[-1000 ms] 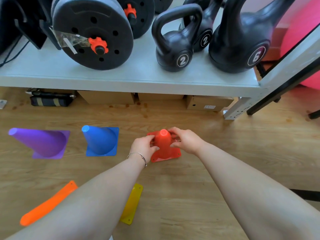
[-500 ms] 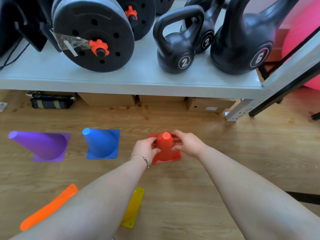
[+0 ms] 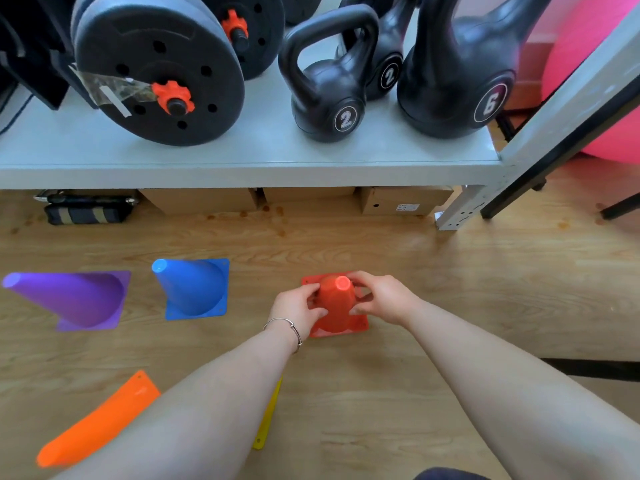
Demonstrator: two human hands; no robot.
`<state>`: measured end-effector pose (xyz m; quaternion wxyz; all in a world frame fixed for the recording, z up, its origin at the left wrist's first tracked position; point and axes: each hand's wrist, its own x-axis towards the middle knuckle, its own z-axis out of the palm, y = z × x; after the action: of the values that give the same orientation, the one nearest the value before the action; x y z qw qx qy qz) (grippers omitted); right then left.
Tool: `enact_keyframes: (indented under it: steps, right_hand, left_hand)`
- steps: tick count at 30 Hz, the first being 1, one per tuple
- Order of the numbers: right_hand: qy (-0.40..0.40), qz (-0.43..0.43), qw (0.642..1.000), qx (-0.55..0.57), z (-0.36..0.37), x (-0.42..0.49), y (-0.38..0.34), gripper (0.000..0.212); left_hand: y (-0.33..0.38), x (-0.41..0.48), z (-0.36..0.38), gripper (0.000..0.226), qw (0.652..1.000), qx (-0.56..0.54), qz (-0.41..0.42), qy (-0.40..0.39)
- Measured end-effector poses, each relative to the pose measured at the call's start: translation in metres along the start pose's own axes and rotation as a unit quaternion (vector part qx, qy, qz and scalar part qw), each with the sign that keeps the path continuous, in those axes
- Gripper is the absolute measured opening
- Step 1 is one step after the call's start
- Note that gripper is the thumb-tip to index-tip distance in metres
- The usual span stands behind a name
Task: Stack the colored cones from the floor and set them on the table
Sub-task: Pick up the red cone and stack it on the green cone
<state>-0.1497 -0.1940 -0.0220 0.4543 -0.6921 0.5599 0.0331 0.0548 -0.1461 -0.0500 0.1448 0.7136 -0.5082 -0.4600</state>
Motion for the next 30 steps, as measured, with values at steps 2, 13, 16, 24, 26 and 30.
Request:
enact_keyframes:
  steps: [2, 13, 16, 24, 26, 30]
  right_hand:
    - [0.014, 0.006, 1.0, 0.004, -0.001, -0.014, 0.012, 0.076]
    - [0.052, 0.016, 0.998, 0.015, -0.006, -0.062, 0.054, 0.078]
    - [0.048, 0.02, 0.999, 0.001, 0.002, -0.06, 0.056, 0.08]
    - [0.036, 0.029, 0.988, -0.145, 0.005, -0.056, 0.052, 0.081]
    - [0.038, 0.036, 0.982, -0.18, -0.001, -0.06, 0.049, 0.073]
    - [0.108, 0.05, 0.961, -0.25, -0.019, -0.07, 0.036, 0.051]
  left_hand:
    - [0.008, -0.004, 0.011, 0.062, 1.0, 0.0, 0.009, -0.014]
    - [0.039, -0.024, 0.052, 0.061, 0.998, 0.032, 0.032, -0.05]
    - [0.038, -0.027, 0.053, 0.06, 0.996, 0.063, 0.029, -0.051]
    - [0.048, -0.03, 0.051, 0.062, 0.978, 0.194, 0.024, -0.068]
    - [0.054, -0.033, 0.046, 0.062, 0.965, 0.25, 0.026, -0.069]
    - [0.068, -0.045, 0.03, 0.063, 0.942, 0.331, 0.033, -0.045]
